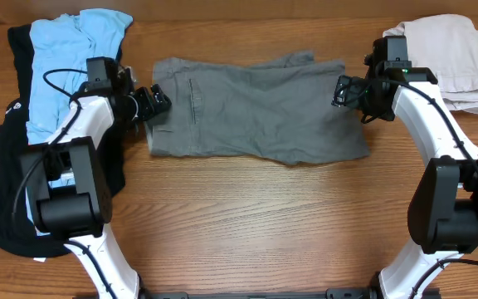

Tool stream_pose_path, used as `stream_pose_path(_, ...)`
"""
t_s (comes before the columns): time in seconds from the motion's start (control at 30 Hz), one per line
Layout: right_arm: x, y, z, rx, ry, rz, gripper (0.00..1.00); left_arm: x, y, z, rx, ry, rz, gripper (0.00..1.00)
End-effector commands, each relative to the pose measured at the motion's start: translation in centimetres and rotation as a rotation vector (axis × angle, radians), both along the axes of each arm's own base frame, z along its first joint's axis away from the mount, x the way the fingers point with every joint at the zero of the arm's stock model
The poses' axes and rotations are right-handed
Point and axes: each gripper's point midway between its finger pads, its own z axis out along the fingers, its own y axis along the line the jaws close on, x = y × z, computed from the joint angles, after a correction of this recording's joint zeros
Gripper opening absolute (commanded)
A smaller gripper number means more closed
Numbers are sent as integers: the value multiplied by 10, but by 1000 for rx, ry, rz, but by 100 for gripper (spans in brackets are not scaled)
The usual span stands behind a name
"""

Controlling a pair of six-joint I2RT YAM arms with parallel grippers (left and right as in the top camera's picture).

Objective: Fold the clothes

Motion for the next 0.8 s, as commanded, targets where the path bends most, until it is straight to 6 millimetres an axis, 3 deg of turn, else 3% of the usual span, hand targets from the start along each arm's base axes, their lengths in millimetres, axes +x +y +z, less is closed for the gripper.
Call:
stream_pose_path(0.0,7,8,20,5,-59,22,100,-29,-48,-47,-61,138,-100,65)
stream_pose_path(0.13,9,15,21,6,-72,38,96,-28,-58,-48,-25,129,-123,7)
stream_pose_path(0.17,10,17,22,6,-76,40,94,-27,-59,-48,-22,125,-124,4)
stream_pose_path(0.23,12,19,23,7,-85,45,79,-25,-59,-48,-21,116,-125,4)
stream_pose_path(0.27,14,23,24,25,-95,54,60,-24,-56,-47,-22,112,-119,4)
stream_pose_path(0.37,18,34,28,84,-118,80,20,-23,-44,-37,-31,113,-93,4)
stream_pose_path(0.4,21,44,32,142,-137,95,4,-24,-35,-25,-32,114,-72,4)
stream_pose_path(0.57,25,60,31,248,-138,93,4,-28,-7,38,2,62,-72,4)
stream_pose_path(0.77,20,76,-3,343,-42,105,4,-36,12,105,123,48,-124,4)
